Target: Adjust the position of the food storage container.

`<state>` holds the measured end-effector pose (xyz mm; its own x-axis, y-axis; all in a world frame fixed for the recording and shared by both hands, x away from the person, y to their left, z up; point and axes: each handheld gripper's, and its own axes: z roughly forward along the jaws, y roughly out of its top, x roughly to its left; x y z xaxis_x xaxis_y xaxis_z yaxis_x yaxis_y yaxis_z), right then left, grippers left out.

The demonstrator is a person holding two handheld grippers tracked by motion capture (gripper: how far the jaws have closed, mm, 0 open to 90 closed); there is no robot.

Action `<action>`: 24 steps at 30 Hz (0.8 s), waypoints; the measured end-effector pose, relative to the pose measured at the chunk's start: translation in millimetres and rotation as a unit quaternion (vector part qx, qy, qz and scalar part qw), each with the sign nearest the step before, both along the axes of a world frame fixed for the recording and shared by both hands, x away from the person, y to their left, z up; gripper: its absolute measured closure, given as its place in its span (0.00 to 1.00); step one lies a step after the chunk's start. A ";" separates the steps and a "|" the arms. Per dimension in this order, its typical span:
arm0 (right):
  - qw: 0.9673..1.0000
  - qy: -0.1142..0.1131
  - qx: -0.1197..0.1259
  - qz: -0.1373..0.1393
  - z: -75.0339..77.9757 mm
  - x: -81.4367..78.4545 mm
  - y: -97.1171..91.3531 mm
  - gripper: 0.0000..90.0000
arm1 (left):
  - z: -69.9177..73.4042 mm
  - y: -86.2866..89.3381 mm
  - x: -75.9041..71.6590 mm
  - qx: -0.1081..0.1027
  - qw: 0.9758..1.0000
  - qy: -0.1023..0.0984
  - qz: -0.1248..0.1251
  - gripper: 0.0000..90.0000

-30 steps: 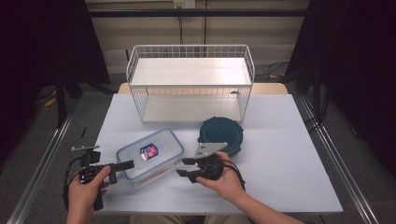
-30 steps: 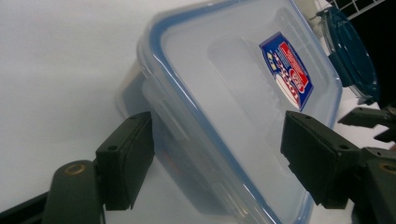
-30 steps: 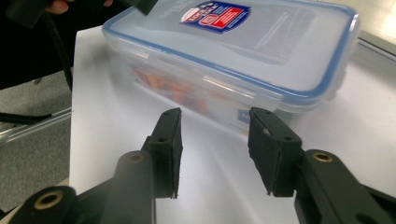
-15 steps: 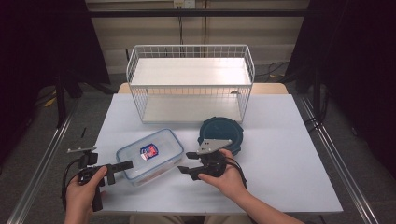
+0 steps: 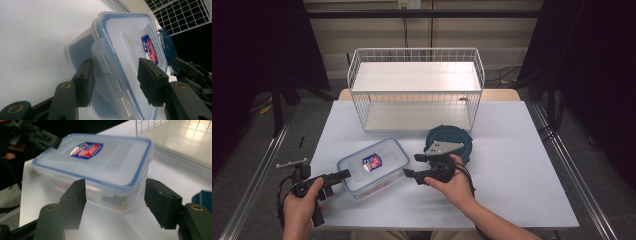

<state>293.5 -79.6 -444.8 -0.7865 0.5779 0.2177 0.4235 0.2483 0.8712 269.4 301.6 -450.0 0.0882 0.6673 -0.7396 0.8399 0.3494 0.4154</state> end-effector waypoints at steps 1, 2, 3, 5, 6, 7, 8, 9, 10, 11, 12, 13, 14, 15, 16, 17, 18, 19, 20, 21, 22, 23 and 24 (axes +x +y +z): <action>1.000 0.001 0.002 -0.001 0.6 2.2 1.1 0.36 | 0.1 0.0 0.2 0.001 1.000 0.001 -0.001 0.54; 1.000 0.001 0.003 -0.002 0.9 4.8 2.6 0.34 | 0.0 0.0 0.4 0.000 1.000 0.000 -0.001 0.54; 1.000 0.004 0.005 -0.003 1.8 7.2 4.5 0.32 | -0.2 -0.1 0.5 -0.004 1.000 0.001 0.000 0.54; 1.000 0.004 0.003 -0.007 2.9 12.1 8.1 0.31 | -0.3 -0.1 0.5 -0.004 1.000 0.000 0.000 0.54; 1.000 0.010 0.006 -0.010 3.4 14.4 10.2 0.29 | -0.1 -0.2 0.6 -0.003 1.000 0.000 -0.001 0.54; 1.000 0.016 0.006 -0.010 3.8 16.4 12.6 0.28 | -0.1 -0.2 0.6 -0.003 1.000 0.000 -0.001 0.54; 1.000 0.025 0.003 -0.016 3.2 19.9 16.9 0.27 | -0.2 -0.2 0.6 -0.003 1.000 0.000 -0.001 0.54; 1.000 0.025 0.003 -0.016 3.2 19.9 16.9 0.27 | -0.2 -0.1 0.7 -0.003 1.000 0.000 -0.001 0.54; 0.999 0.030 -0.003 -0.020 1.6 23.1 20.4 0.26 | -0.2 -0.2 0.7 -0.003 1.000 -0.001 -0.001 0.54; 0.999 0.030 -0.003 -0.020 1.6 23.1 20.4 0.26 | -0.1 -0.3 0.6 -0.002 1.000 -0.001 -0.001 0.54; 0.999 0.037 -0.002 -0.025 0.8 24.2 22.0 0.25 | 0.0 -0.2 0.6 -0.001 1.000 -0.001 -0.002 0.54; 0.999 0.046 -0.001 -0.028 -0.7 26.0 23.3 0.25 | -0.1 -0.2 0.6 -0.002 1.000 -0.002 -0.002 0.54; 0.999 0.047 -0.002 -0.023 -1.1 26.1 24.3 0.25 | -0.3 -0.2 0.7 -0.003 1.000 -0.002 -0.002 0.54; 0.999 0.047 -0.002 -0.023 -1.1 26.1 24.3 0.25 | -0.4 -0.1 0.8 -0.003 1.000 -0.002 -0.003 0.54; 0.999 0.049 -0.002 -0.020 -1.7 26.2 25.7 0.25 | -0.5 0.1 0.9 -0.001 1.000 -0.004 -0.004 0.54; 0.998 0.053 -0.004 -0.020 -2.4 26.1 26.5 0.26 | -0.3 -0.3 1.2 -0.001 1.000 -0.001 -0.003 0.54; 0.998 0.055 -0.006 -0.015 -4.0 26.6 27.0 0.26 | -0.5 -0.2 1.3 -0.004 1.000 -0.003 -0.003 0.54; 0.998 0.067 -0.003 -0.019 -6.8 27.4 26.6 0.29 | -0.4 -0.2 1.4 -0.002 1.000 -0.002 -0.004 0.54; 0.998 0.067 -0.003 -0.019 -6.8 27.4 26.6 0.29 | -0.3 -0.1 1.5 -0.002 1.000 -0.003 -0.005 0.54; 0.997 0.070 0.001 -0.021 -7.7 28.2 25.2 0.32 | 0.0 -0.2 1.8 -0.001 1.000 -0.003 -0.007 0.54; 0.997 0.073 0.004 -0.025 -8.0 28.1 24.5 0.33 | 0.3 -0.1 2.1 0.000 1.000 -0.003 -0.010 0.54; 0.997 0.078 0.005 -0.028 -7.8 27.6 24.3 0.33 | 0.4 -0.2 2.3 0.001 1.000 -0.004 -0.012 0.54; 0.996 0.081 0.005 -0.029 -7.3 26.8 23.9 0.33 | 0.6 -0.4 2.6 0.003 1.000 -0.005 -0.014 0.54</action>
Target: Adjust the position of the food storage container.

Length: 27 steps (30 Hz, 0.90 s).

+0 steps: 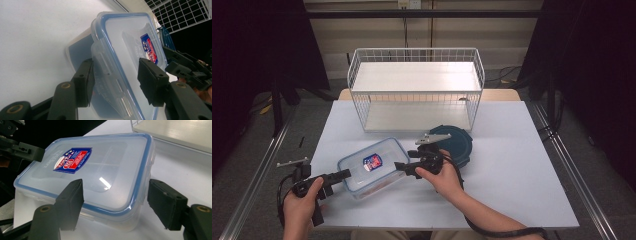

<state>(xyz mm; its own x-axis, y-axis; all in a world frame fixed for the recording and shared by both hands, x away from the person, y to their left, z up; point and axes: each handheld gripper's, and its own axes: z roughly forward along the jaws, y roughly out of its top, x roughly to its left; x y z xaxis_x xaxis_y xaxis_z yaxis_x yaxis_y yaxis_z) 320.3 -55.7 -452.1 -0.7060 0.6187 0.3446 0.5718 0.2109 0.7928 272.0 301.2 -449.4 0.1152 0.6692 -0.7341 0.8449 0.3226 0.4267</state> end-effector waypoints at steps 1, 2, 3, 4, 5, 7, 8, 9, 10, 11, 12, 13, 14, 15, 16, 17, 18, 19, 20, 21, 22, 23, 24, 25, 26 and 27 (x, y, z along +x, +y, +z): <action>1.000 0.002 -0.003 -0.002 0.9 -1.4 -0.3 0.33 | 0.0 -0.4 0.3 0.002 1.000 -0.002 -0.003 0.54; 1.000 0.001 -0.005 0.000 1.1 -2.8 -1.1 0.33 | 0.8 -1.2 0.5 0.005 1.000 0.001 -0.003 0.53; 1.000 0.004 -0.004 0.000 1.2 -4.0 -2.2 0.33 | 0.8 -1.9 0.8 0.002 1.000 -0.002 -0.005 0.53; 1.000 0.010 -0.001 -0.001 1.4 -5.0 -4.2 0.35 | 1.5 -2.6 1.3 0.005 1.000 0.000 -0.005 0.53; 1.000 0.013 0.000 0.001 1.4 -6.3 -6.9 0.37 | 1.3 -3.7 2.0 0.004 1.000 -0.002 -0.005 0.53; 1.000 0.024 0.007 0.000 1.8 -10.1 -12.9 0.40 | 1.4 -3.5 3.2 0.002 1.000 -0.003 -0.014 0.54; 1.000 0.029 0.013 -0.002 1.8 -12.9 -15.6 0.41 | 1.2 -3.7 3.9 0.003 1.000 -0.004 -0.015 0.54; 0.999 0.032 0.015 0.000 1.6 -15.9 -18.5 0.42 | 1.0 -4.6 4.4 -0.001 1.000 -0.003 -0.015 0.54; 0.999 0.035 0.020 -0.003 1.8 -19.7 -21.1 0.44 | 0.6 -5.0 5.3 0.000 1.000 -0.007 -0.015 0.54; 0.999 0.039 0.024 -0.002 1.9 -23.7 -23.5 0.44 | 0.6 -4.7 6.2 0.001 1.000 -0.004 -0.018 0.54; 0.999 0.039 0.025 0.000 2.1 -27.8 -25.7 0.44 | -0.3 -5.8 7.1 -0.002 1.000 -0.007 -0.018 0.54; 0.999 0.039 0.020 0.001 2.6 -31.9 -27.6 0.43 | 0.5 -6.0 8.4 0.002 1.000 0.001 -0.025 0.54; 0.999 0.035 0.020 0.001 2.3 -35.2 -29.0 0.43 | 0.4 -7.3 9.7 0.001 1.000 0.000 -0.026 0.55; 0.999 0.038 0.020 0.000 2.8 -38.0 -30.6 0.44 | -0.6 -8.4 11.0 -0.003 1.000 -0.006 -0.022 0.55; 0.999 0.043 0.028 -0.002 3.0 -40.2 -32.5 0.45 | -0.3 -8.9 12.4 -0.007 1.000 -0.003 -0.023 0.54; 0.998 0.049 0.036 0.002 4.7 -44.7 -35.5 0.48 | 0.3 -8.7 13.6 0.002 1.000 -0.001 -0.026 0.54; 0.998 0.043 0.036 0.006 6.0 -46.9 -36.4 0.53 | -0.6 -10.5 16.3 -0.009 1.000 -0.004 -0.026 0.55; 0.998 0.043 0.036 0.006 6.0 -46.9 -36.4 0.53 | -0.6 -10.5 16.3 -0.009 1.000 -0.004 -0.026 0.54; 0.998 0.041 0.041 0.013 7.3 -48.8 -36.3 0.53 | -0.9 -11.8 17.9 -0.007 0.999 -0.006 -0.032 0.54; 0.998 0.039 0.046 0.019 7.9 -49.9 -35.3 0.51 | -1.0 -13.9 19.2 -0.007 0.999 -0.004 -0.033 0.54; 0.999 0.031 0.043 0.013 8.8 -51.0 -33.8 0.49 | 0.1 -14.5 20.6 0.005 0.999 0.005 -0.043 0.54; 0.999 0.021 0.038 0.010 9.4 -51.2 -33.1 0.47 | 0.1 -15.8 21.7 0.008 0.999 0.006 -0.047 0.54; 0.999 0.016 0.036 0.011 9.9 -50.7 -33.4 0.47 | -1.6 -17.3 22.6 0.002 0.999 0.000 -0.047 0.53; 0.999 0.013 0.037 0.004 10.4 -49.7 -34.6 0.47 | -2.0 -17.8 23.5 0.000 0.999 0.001 -0.049 0.53; 0.999 0.004 0.035 -0.007 11.1 -48.9 -36.3 0.44 | -2.6 -18.3 24.2 -0.003 0.999 -0.004 -0.047 0.53; 0.999 -0.003 0.031 -0.014 11.7 -47.4 -37.7 0.43 | -2.3 -18.3 25.0 -0.002 0.999 0.000 -0.050 0.53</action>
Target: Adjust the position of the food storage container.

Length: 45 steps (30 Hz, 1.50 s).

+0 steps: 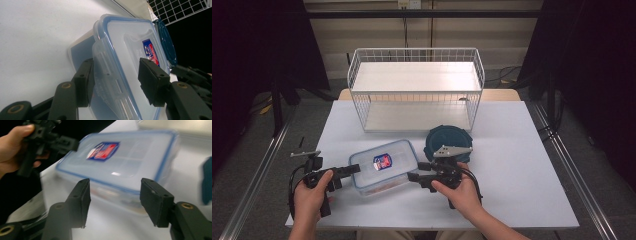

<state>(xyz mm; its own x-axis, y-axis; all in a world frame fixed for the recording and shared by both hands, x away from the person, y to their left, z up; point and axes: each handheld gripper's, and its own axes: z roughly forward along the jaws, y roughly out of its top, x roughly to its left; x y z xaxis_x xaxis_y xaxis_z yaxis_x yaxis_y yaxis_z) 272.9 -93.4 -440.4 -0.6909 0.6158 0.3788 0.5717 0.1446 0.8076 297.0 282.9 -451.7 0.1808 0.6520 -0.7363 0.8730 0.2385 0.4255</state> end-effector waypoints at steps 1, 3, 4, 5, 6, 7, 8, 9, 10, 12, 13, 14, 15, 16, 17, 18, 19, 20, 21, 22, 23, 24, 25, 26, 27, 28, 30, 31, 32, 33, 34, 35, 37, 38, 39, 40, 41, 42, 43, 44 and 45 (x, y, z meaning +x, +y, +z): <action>1.000 -0.006 -0.004 -0.002 0.0 2.6 -1.6 0.42 | -0.6 -0.3 0.5 -0.004 1.000 -0.003 0.001 0.53; 1.000 -0.010 -0.006 -0.013 -0.4 8.7 -3.7 0.40 | -0.3 0.0 1.7 0.000 1.000 0.001 -0.001 0.53; 1.000 -0.013 -0.007 -0.020 -0.9 11.9 -2.8 0.39 | -0.3 -0.2 1.9 -0.001 1.000 0.001 0.000 0.53; 1.000 -0.017 -0.010 -0.020 -2.1 15.7 -2.2 0.39 | -0.2 0.2 2.1 0.000 1.000 0.001 -0.003 0.53; 0.999 -0.016 -0.015 -0.025 -4.4 22.5 1.0 0.37 | -0.2 -0.1 2.1 0.000 1.000 0.001 -0.001 0.53; 0.999 -0.016 -0.015 -0.025 -4.4 22.5 1.0 0.37 | -0.2 -0.1 2.0 0.000 1.000 0.001 -0.001 0.53; 0.999 -0.014 -0.018 -0.026 -5.7 25.5 3.5 0.37 | -0.2 -0.1 1.9 0.000 1.000 0.001 -0.001 0.53; 0.999 -0.014 -0.022 -0.025 -6.6 27.7 6.4 0.37 | -0.3 0.1 1.8 0.001 1.000 -0.001 -0.003 0.53; 0.999 -0.017 -0.027 -0.020 -7.7 29.4 9.3 0.36 | 0.2 0.3 1.8 0.005 1.000 0.001 -0.004 0.53; 0.998 -0.028 -0.041 -0.025 -8.2 30.2 15.3 0.34 | 0.8 0.7 1.9 0.012 1.000 0.003 -0.008 0.53; 0.998 -0.028 -0.045 -0.027 -8.8 30.8 16.4 0.34 | 0.7 0.7 2.0 0.012 1.000 0.001 -0.009 0.53; 0.998 -0.023 -0.042 -0.029 -9.7 31.8 16.9 0.34 | 0.6 0.8 2.0 0.012 1.000 0.002 -0.009 0.53; 0.999 -0.014 -0.037 -0.030 -10.8 32.9 16.9 0.34 | 0.5 0.8 1.9 0.012 1.000 0.001 -0.009 0.53; 0.999 -0.010 -0.036 -0.029 -12.1 34.3 16.7 0.34 | -0.1 0.5 1.7 0.007 1.000 -0.002 -0.008 0.53; 0.999 -0.007 -0.032 -0.030 -12.7 34.8 17.0 0.33 | -1.2 0.1 1.6 -0.001 1.000 -0.008 -0.005 0.53; 0.999 -0.005 -0.033 -0.031 -12.1 35.3 17.6 0.33 | -1.3 0.3 1.5 -0.001 1.000 -0.009 -0.006 0.53; 0.999 -0.005 -0.033 -0.031 -12.1 35.3 17.6 0.33 | -1.1 -0.3 1.3 -0.001 1.000 -0.008 -0.003 0.53; 0.999 -0.002 -0.031 -0.033 -12.2 35.5 17.4 0.34 | 0.6 0.5 1.2 0.011 1.000 0.000 -0.008 0.53; 0.999 0.010 -0.028 -0.037 -11.8 35.5 16.9 0.36 | 0.2 0.9 1.1 0.009 1.000 -0.002 -0.008 0.53; 0.999 0.018 -0.025 -0.038 -11.3 35.4 15.6 0.39 | -0.7 1.2 0.9 -0.001 1.000 -0.007 -0.004 0.53; 0.999 0.032 -0.018 -0.040 -10.7 34.5 14.0 0.40 | -0.6 2.0 0.7 -0.003 1.000 -0.006 -0.002 0.53; 0.998 0.041 -0.010 -0.038 -10.8 33.5 13.1 0.42 | 0.2 2.8 0.4 0.007 1.000 -0.006 -0.003 0.51; 0.998 0.046 -0.008 -0.029 -10.6 30.9 12.5 0.44 | 1.2 3.9 0.5 0.016 1.000 -0.008 -0.004 0.49; 0.999 0.047 -0.008 -0.024 -10.4 27.6 12.6 0.43 | 1.6 4.1 0.4 0.019 1.000 -0.009 -0.005 0.49; 0.999 0.042 -0.010 -0.023 -10.7 23.8 13.1 0.43 | 1.7 3.6 0.1 0.018 1.000 -0.010 -0.004 0.49; 0.999 0.042 -0.006 -0.026 -12.0 17.7 13.0 0.42 | 1.6 3.1 -0.2 0.016 1.000 -0.011 -0.001 0.49; 0.998 0.048 0.001 -0.026 -12.3 15.7 12.1 0.42 | 1.5 3.2 -0.7 0.016 1.000 -0.013 -0.004 0.49; 0.999 0.048 0.000 -0.024 -12.2 13.4 11.5 0.42 | 1.1 2.2 -1.2 0.011 1.000 -0.016 0.001 0.49; 0.999 0.047 0.000 -0.020 -12.1 11.0 10.7 0.43 | 2.3 3.0 -1.5 0.020 1.000 -0.010 -0.006 0.49; 0.999 0.049 0.001 -0.020 -12.3 8.2 10.0 0.43 | 1.5 2.6 -1.7 0.018 1.000 -0.015 -0.004 0.49; 0.999 0.050 0.000 -0.016 -12.8 5.2 8.9 0.43 | 2.0 2.7 -1.9 0.022 1.000 -0.012 -0.006 0.49; 0.999 0.051 0.001 -0.015 -13.6 2.2 7.8 0.43 | 1.3 1.7 -1.9 0.016 1.000 -0.015 -0.005 0.49; 0.998 0.054 0.010 -0.015 -15.1 -1.1 4.3 0.44 | 1.5 0.9 -1.7 0.019 1.000 -0.014 -0.010 0.49; 0.999 0.051 0.011 -0.013 -15.6 -1.7 2.6 0.45 | 0.9 -0.4 -1.8 0.012 1.000 -0.016 -0.008 0.49; 0.999 0.049 0.014 -0.017 -16.0 -2.3 2.3 0.44 | 2.1 -0.1 -2.0 0.023 1.000 -0.014 -0.013 0.49; 0.999 0.041 0.016 -0.026 -17.1 -2.1 1.2 0.42 | 1.3 -1.0 -2.2 0.016 1.000 -0.019 -0.011 0.49; 0.998 0.042 0.022 -0.030 -17.6 -1.2 0.3 0.41 | 1.3 -0.9 -2.4 0.015 1.000 -0.020 -0.012 0.49; 0.998 0.042 0.022 -0.030 -17.6 -1.2 0.3 0.41 | 0.9 -1.1 -2.4 0.013 1.000 -0.022 -0.010 0.49; 0.998 0.037 0.022 -0.034 -18.0 0.1 -0.8 0.41 | 0.7 -0.9 -2.4 0.013 1.000 -0.023 -0.010 0.49; 0.998 0.037 0.027 -0.039 -17.7 1.2 -1.1 0.40 | 0.2 -0.7 -2.3 0.013 1.000 -0.025 -0.009 0.49; 0.998 0.039 0.029 -0.041 -17.0 2.3 -2.3 0.40 | 0.2 -0.7 -2.3 0.013 1.000 -0.025 -0.010 0.49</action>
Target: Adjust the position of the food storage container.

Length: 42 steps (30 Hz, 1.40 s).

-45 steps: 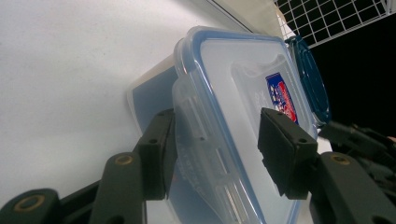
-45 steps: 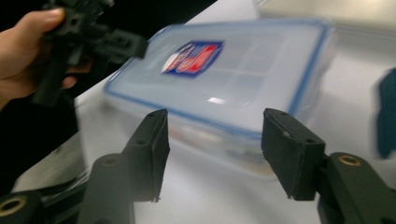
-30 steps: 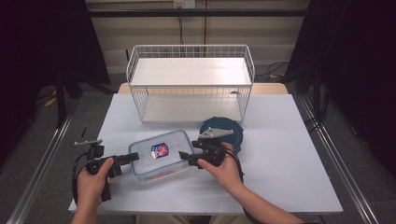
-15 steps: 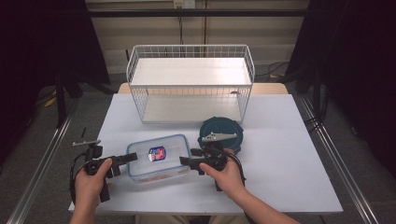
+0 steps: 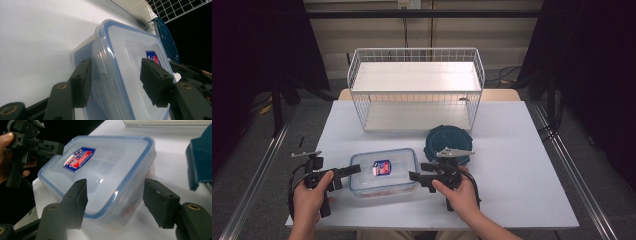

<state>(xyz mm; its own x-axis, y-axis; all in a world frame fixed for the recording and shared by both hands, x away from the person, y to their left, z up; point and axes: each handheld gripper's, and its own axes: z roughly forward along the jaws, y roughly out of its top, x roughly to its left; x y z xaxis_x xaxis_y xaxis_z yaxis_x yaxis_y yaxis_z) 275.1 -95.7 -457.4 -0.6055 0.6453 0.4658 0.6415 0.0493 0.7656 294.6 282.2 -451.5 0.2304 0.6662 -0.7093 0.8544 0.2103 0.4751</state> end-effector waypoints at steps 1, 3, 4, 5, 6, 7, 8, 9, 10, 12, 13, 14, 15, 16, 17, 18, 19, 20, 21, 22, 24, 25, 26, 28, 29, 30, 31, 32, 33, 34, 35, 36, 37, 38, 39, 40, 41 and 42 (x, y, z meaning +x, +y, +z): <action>1.000 -0.003 0.002 -0.007 0.8 1.0 -0.7 0.41 | 0.2 0.2 -0.1 0.002 1.000 0.001 -0.001 0.49; 1.000 -0.008 0.000 -0.014 2.0 2.5 -1.4 0.42 | 0.1 0.0 -0.4 0.003 1.000 0.000 0.000 0.49; 1.000 -0.009 0.004 -0.016 1.8 3.0 -1.3 0.43 | -0.1 -0.1 -0.7 0.002 1.000 -0.002 0.001 0.49; 1.000 -0.007 0.010 -0.018 1.1 3.7 -0.5 0.43 | 0.0 -0.2 -0.9 0.001 1.000 -0.002 0.002 0.49; 1.000 -0.008 0.007 -0.015 0.1 4.2 0.3 0.44 | -0.3 -0.3 -1.1 0.001 1.000 -0.004 0.002 0.49; 1.000 -0.006 0.009 -0.014 -0.9 4.5 1.3 0.44 | -0.2 -0.8 -1.4 -0.001 1.000 -0.004 0.005 0.49; 1.000 -0.002 0.012 -0.019 -1.7 4.6 2.0 0.44 | -0.1 -0.5 -1.7 0.001 1.000 -0.003 0.004 0.49; 1.000 -0.004 0.012 -0.020 -2.9 5.3 2.4 0.44 | -0.3 0.0 -2.0 0.002 1.000 -0.004 0.002 0.49; 1.000 -0.001 0.012 -0.023 -3.5 5.4 2.8 0.44 | -0.3 -0.3 -2.2 0.002 1.000 -0.004 0.004 0.49; 1.000 0.003 0.011 -0.029 -4.9 5.5 2.6 0.44 | -0.5 -0.2 -2.5 0.001 1.000 -0.005 0.004 0.49; 0.999 0.009 0.014 -0.034 -5.4 5.5 2.2 0.44 | -0.6 -0.1 -2.5 0.000 1.000 -0.006 0.004 0.49; 0.999 0.010 0.014 -0.033 -6.4 5.9 1.6 0.43 | -0.7 0.2 -2.6 0.001 1.000 -0.006 0.003 0.49; 0.999 0.014 0.016 -0.035 -7.3 6.1 1.7 0.42 | -0.8 0.1 -2.5 0.000 1.000 -0.006 0.004 0.49; 0.999 0.016 0.021 -0.036 -8.1 6.4 1.8 0.42 | -0.8 0.0 -2.6 0.000 1.000 -0.006 0.005 0.49; 0.999 0.023 0.024 -0.035 -8.7 6.3 1.9 0.41 | -0.8 0.1 -2.6 0.001 1.000 -0.006 0.003 0.49; 0.999 0.023 0.026 -0.035 -9.6 6.7 2.5 0.41 | -0.9 -0.2 -2.6 -0.001 1.000 -0.007 0.005 0.49; 0.999 0.021 0.026 -0.033 -9.9 6.9 2.9 0.39 | -0.6 -0.1 -2.6 0.001 1.000 -0.005 0.003 0.49; 0.999 0.022 0.027 -0.035 -10.1 6.5 3.5 0.39 | -0.8 0.0 -2.6 0.002 1.000 -0.004 0.001 0.49; 0.999 0.024 0.028 -0.036 -10.5 6.3 3.3 0.39 | -0.8 0.0 -2.5 0.002 1.000 -0.004 0.001 0.48; 0.998 0.032 0.032 -0.038 -11.0 5.9 2.9 0.38 | -0.7 -0.3 -2.6 0.002 1.000 -0.004 0.003 0.48; 0.997 0.040 0.041 -0.042 -12.7 5.7 2.5 0.36 | -1.3 -0.4 -2.7 0.001 1.000 -0.008 0.002 0.48; 0.998 0.036 0.043 -0.041 -13.8 6.0 2.2 0.36 | -1.0 -0.6 -2.8 0.002 1.000 -0.007 0.003 0.48; 0.998 0.036 0.042 -0.042 -14.2 6.0 1.9 0.37 | -0.9 -0.5 -3.1 0.005 1.000 -0.008 0.003 0.48; 0.998 0.035 0.045 -0.040 -14.3 5.7 1.9 0.39 | -0.4 -1.0 -3.4 0.008 1.000 -0.011 0.003 0.48; 0.997 0.033 0.051 -0.037 -14.6 5.3 2.1 0.41 | -0.4 -1.0 -3.3 0.008 1.000 -0.011 0.002 0.48; 0.997 0.034 0.055 -0.035 -15.2 5.1 1.8 0.41 | -0.4 -0.9 -3.3 0.008 1.000 -0.011 0.002 0.48; 0.997 0.036 0.057 -0.037 -15.3 4.6 2.0 0.41 | -0.6 -0.7 -3.3 0.007 1.000 -0.011 0.001 0.48; 0.997 0.038 0.058 -0.036 -15.4 4.2 2.1 0.41 | -1.0 -0.7 -3.4 0.005 1.000 -0.011 0.002 0.48; 0.997 0.043 0.059 -0.032 -15.8 4.7 2.4 0.40 | -1.2 -0.5 -3.5 0.004 1.000 -0.011 0.002 0.48; 0.995 0.066 0.066 -0.029 -15.6 4.7 2.7 0.40 | -1.2 -0.4 -3.7 0.003 1.000 -0.012 0.002 0.48; 0.994 0.082 0.070 -0.029 -15.8 4.6 3.1 0.40 | -1.6 -1.0 -4.1 0.001 1.000 -0.013 0.005 0.48; 0.994 0.082 0.074 -0.026 -16.5 4.6 4.0 0.39 | -1.5 -0.7 -4.4 0.004 1.000 -0.013 0.004 0.48; 0.993 0.085 0.073 -0.030 -16.8 4.0 5.4 0.38 | -1.7 -0.8 -4.7 0.002 1.000 -0.013 0.006 0.48; 0.993 0.085 0.073 -0.030 -16.8 4.0 5.4 0.38 | -1.6 -0.3 -5.1 0.002 1.000 -0.011 0.004 0.48; 0.993 0.088 0.076 -0.030 -17.0 4.4 5.6 0.38 | -1.3 0.1 -5.5 0.002 1.000 -0.009 0.002 0.48; 0.991 0.100 0.078 -0.034 -16.6 4.2 5.7 0.38 | -1.0 0.3 -5.8 0.003 1.000 -0.008 0.002 0.48; 0.990 0.108 0.082 -0.036 -17.1 4.7 5.4 0.38 | -0.5 0.7 -6.0 0.003 1.000 -0.006 0.000 0.48; 0.990 0.110 0.086 -0.035 -17.9 5.2 5.1 0.38 | -0.2 1.4 -6.5 0.002 1.000 -0.005 -0.001 0.48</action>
